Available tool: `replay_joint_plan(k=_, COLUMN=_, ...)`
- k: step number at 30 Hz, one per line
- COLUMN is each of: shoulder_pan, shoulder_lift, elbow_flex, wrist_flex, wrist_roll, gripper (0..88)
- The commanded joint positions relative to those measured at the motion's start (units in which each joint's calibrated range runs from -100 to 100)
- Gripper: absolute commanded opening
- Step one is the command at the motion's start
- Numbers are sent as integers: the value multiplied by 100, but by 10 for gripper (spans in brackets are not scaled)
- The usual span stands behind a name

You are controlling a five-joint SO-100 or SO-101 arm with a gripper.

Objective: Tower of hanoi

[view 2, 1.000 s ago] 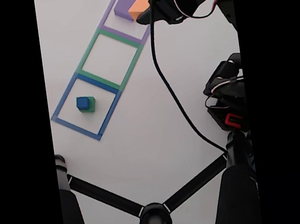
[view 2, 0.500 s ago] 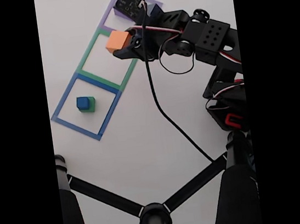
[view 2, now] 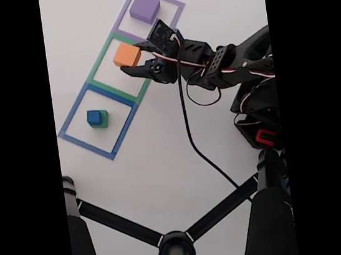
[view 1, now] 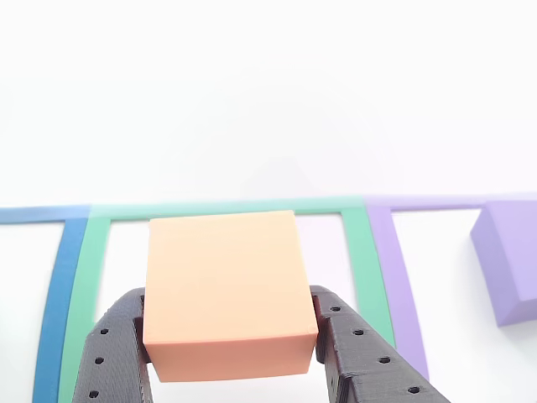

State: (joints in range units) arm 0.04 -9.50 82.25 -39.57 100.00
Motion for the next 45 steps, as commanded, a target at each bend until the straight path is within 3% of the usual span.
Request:
replay_joint_plan(k=1, shoulder_pan=68, shoulder_lift=886, elbow_flex=-360, wrist_flex=-1074, wrist_roll=0, gripper=84)
replay_joint_plan(k=11, shoulder_pan=145, shoulder_lift=2216, elbow_flex=-687, wrist_flex=-2118, wrist_roll=0, gripper=85)
replay_joint_plan(k=22, shoulder_pan=160, shoulder_lift=2624, elbow_flex=-723, wrist_flex=-2304, wrist_roll=0, gripper=97)
replay_joint_plan(k=30, shoulder_pan=129, shoulder_lift=2801, elbow_flex=-787, wrist_flex=-2433, wrist_roll=0, gripper=156)
replay_joint_plan(k=36, shoulder_pan=175, shoulder_lift=2921, elbow_flex=-878, wrist_flex=-2539, wrist_roll=0, gripper=252)
replay_joint_plan(k=45, shoulder_pan=183, shoulder_lift=2624, elbow_flex=-896, wrist_flex=-2498, wrist_roll=0, gripper=271)
